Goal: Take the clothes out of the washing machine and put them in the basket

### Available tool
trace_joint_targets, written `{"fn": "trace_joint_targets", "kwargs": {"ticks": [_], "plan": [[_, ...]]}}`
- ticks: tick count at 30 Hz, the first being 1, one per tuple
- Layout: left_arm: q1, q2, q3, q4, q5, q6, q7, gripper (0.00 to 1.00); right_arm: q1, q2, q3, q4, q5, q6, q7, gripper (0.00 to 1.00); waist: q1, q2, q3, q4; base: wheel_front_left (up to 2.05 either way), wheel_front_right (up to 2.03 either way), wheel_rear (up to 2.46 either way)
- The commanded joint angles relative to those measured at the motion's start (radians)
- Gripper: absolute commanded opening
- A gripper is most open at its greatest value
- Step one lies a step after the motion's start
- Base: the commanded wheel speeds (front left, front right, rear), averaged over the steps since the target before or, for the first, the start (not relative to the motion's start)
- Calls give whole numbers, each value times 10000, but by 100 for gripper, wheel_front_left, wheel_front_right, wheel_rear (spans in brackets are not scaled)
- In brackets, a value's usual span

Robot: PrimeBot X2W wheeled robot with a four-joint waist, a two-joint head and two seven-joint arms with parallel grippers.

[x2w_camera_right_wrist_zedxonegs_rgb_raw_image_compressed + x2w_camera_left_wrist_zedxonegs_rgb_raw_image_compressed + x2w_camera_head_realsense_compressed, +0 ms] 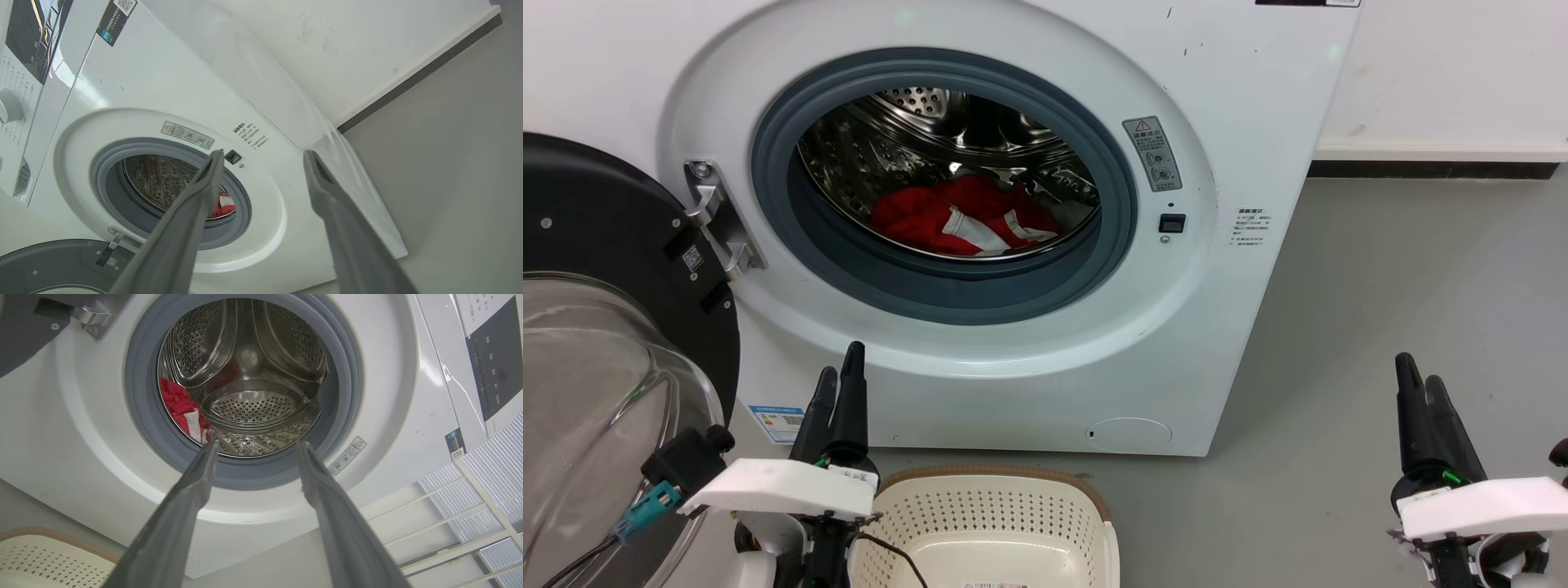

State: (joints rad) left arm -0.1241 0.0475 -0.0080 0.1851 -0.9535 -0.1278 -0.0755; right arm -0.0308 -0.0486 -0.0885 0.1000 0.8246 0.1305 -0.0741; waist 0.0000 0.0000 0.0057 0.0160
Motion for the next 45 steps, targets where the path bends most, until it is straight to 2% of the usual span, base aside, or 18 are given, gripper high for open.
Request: {"fn": "trace_joint_targets", "kwargs": {"ticks": [1,7,20,45], "plan": [[-292,28,-67,-154,396,-26,-102,100,15,-29,-8,-194,-444,3,-112,100,0,0,2,4,0,0,0],[-414,30,-183,-22,1727,-18,-318,100,74,-29,-16,-208,-1798,2,-335,100,0,0,12,10,0,0,0],[-539,32,-429,275,3846,127,-693,100,208,-29,-101,-26,-3692,2,-701,100,0,0,-1,-13,0,0,0],[-618,34,-732,632,6533,408,-1267,100,284,-29,-193,281,-6370,1,-1183,100,0,0,-14,72,0,0,0]]}}
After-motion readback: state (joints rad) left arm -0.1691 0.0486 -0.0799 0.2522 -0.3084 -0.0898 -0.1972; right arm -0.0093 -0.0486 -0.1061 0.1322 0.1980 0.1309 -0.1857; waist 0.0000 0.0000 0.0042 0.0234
